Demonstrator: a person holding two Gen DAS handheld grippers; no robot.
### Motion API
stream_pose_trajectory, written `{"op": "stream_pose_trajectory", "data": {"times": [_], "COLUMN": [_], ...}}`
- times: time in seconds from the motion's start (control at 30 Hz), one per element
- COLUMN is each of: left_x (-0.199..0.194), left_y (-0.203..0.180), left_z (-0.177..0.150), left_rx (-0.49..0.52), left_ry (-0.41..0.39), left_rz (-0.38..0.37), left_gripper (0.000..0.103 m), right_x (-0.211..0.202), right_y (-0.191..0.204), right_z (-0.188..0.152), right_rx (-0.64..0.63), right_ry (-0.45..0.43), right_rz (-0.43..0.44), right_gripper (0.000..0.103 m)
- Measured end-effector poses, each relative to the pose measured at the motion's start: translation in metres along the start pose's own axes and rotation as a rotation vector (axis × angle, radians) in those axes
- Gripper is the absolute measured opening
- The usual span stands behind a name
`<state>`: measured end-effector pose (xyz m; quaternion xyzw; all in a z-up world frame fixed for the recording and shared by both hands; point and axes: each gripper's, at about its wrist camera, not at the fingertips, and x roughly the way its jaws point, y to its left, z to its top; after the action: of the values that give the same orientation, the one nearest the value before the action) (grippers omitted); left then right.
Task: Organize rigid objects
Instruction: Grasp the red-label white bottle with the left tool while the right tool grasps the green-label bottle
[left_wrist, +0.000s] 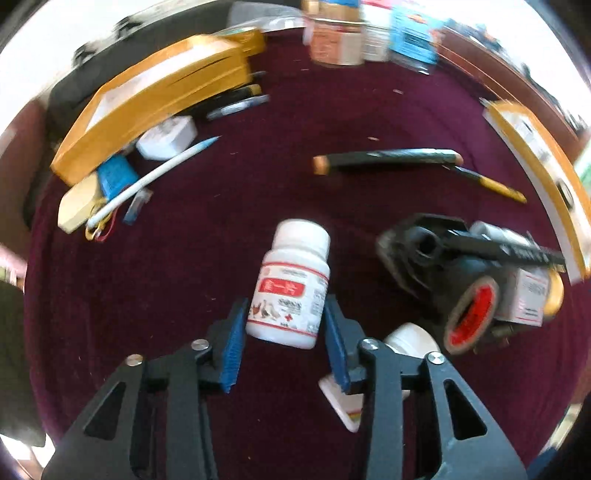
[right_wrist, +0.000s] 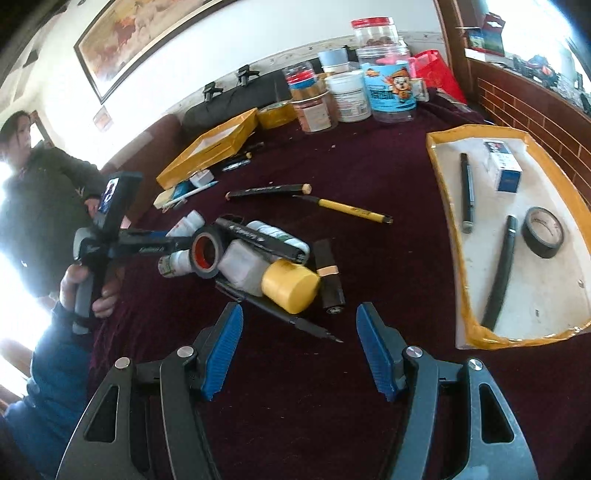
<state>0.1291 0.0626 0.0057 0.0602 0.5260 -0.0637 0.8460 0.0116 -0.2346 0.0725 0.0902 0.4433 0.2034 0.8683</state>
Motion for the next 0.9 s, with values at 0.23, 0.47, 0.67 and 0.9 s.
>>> {"op": "stream_pose_trajectory", "data": {"times": [0.23,0.47,0.67,0.9], "left_x": [-0.005,-0.003,-0.004,0.0], "left_y": [0.014,0.032,0.047,0.054], "left_z": [-0.013,-0.01,-0.013,-0.012], "left_rx": [-0.094,-0.154,-0.186,-0.212], "left_ry": [-0.032,-0.036,-0.043,-0.027], "left_rz": [0.0,-0.059,-0.071,-0.098], "left_gripper": [0.034,0.034,0.034,0.034], "right_x": [0.028,0.07,0.133,0.182], "right_y": [0.038,0.107,0.161,0.186], "right_z": [0.008,0.04,0.059,0.049], "right_rx": [-0.041,-0.238,-0.528,-0.682], "right_ry": [0.098,0.122,0.22,0.364], "right_rz": [0.144,0.225,0.222,0.208], "right_gripper": [0.059,0.059,0.059,0.059]}}
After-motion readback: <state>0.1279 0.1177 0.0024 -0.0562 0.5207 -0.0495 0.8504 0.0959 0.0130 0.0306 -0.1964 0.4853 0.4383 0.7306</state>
